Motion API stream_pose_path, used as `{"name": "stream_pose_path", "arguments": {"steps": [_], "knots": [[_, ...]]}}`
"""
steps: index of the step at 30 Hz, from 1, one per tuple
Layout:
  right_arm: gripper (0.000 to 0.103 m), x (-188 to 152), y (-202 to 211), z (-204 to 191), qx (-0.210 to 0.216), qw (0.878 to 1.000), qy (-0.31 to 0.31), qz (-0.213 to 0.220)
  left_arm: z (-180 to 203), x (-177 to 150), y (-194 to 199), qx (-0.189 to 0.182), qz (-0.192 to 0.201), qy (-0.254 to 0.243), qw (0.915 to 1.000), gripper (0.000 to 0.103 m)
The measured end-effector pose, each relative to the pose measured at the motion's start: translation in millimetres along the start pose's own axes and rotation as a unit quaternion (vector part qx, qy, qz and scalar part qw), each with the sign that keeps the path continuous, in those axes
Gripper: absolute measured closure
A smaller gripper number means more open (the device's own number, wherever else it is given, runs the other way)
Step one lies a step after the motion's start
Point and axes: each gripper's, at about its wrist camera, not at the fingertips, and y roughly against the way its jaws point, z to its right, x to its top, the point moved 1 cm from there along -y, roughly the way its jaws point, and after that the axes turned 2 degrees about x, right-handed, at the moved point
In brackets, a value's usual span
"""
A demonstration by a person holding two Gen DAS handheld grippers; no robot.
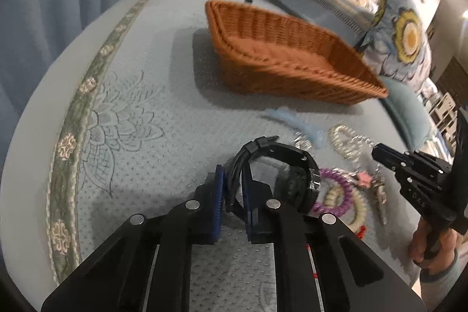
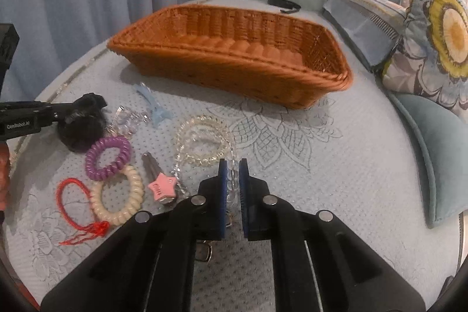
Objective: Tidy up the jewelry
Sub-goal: 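Carry the black watch into the basket and open the left tool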
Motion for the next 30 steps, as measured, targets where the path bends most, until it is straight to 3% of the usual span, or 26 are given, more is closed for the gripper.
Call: {"name": "stream_pose_path", "arguments": {"steps": [3, 12, 18, 24, 30], "knots": [[0.097, 8, 14, -2, -0.005, 1.000, 0.008, 0.016, 2, 1, 9, 0.013, 0.018, -0.003, 0.9998, 0.093], [0.097, 41, 69, -9, -0.006, 0.997, 0.028, 0.069, 29, 26, 54, -0.013, 0.086, -0.018, 0.9961, 0.093], [0.097, 92, 84, 1, -0.018, 0.993, 0.027, 0.109, 51, 66, 57, -0.016, 0.113, -0.029, 0.9930, 0.093], [0.097, 138, 30, 17, -0.016, 0.994, -0.006, 0.104, 62, 102, 24, -0.017, 0.122, -0.031, 0.9920, 0.093], [0.097, 143, -38, 38, -0.004, 0.997, -0.045, 0.058, 61, 113, -28, 0.003, 0.102, -0.036, 0.9941, 0.092]]}}
